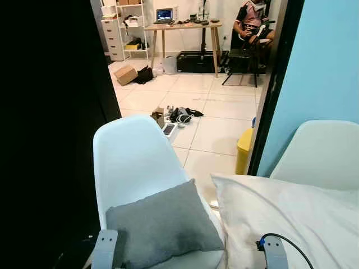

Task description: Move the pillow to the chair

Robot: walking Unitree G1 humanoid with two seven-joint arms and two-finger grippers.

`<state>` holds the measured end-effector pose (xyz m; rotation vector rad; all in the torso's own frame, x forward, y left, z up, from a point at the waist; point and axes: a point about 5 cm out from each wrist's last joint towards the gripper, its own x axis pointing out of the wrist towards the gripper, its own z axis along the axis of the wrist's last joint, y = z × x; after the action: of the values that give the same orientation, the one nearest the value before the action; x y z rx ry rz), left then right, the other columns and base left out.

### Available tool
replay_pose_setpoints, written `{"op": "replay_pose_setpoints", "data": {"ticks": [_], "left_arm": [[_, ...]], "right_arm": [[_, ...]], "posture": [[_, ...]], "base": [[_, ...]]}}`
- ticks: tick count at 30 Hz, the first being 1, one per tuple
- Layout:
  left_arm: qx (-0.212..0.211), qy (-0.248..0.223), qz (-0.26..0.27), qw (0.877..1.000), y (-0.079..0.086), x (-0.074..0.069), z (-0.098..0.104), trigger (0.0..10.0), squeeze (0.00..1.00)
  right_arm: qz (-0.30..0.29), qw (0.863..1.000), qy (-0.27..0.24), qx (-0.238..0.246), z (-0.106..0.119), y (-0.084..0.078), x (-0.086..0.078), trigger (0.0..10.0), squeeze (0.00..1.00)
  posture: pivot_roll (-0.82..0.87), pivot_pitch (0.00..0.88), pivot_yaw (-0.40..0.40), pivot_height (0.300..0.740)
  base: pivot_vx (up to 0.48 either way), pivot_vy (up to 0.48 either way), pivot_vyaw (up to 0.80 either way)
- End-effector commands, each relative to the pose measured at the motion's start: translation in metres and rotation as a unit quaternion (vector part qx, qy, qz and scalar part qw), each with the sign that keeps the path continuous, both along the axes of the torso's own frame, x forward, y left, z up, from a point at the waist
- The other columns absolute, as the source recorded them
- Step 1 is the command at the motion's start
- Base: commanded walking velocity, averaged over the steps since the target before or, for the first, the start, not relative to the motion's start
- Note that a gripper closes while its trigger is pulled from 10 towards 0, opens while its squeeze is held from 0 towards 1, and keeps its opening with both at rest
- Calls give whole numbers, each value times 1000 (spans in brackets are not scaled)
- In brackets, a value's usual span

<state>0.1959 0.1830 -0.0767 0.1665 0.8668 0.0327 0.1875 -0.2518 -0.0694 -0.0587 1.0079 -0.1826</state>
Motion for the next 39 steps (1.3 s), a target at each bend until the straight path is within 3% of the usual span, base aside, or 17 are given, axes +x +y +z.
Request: {"op": "replay_pose_setpoints", "data": {"ticks": [1, 9, 26, 39], "left_arm": [[22, 22, -9, 999, 8, -9, -4, 10000, 0], [16, 31, -10, 999, 7, -16, -8, 10000, 0], [22, 39, -27, 999, 4, -18, -9, 10000, 0], [26, 39, -13, 999, 8, -18, -8, 10000, 0]], "right_arm": [[1, 1000, -4, 6, -2, 6, 0, 10000, 0], [7, 1000, 14, -9, -3, 5, -4, 10000, 0], [34, 999, 40, -11, -12, 13, -16, 10000, 0], [58, 998, 36, -12, -11, 17, -12, 10000, 0]], "posture": [[-118, 3, 44, 740], [-118, 6, 40, 740], [-118, 1, 39, 740], [-114, 0, 34, 740]], "base": [[0, -465, 0], [0, -465, 0], [0, -467, 0], [0, -433, 0]]}}
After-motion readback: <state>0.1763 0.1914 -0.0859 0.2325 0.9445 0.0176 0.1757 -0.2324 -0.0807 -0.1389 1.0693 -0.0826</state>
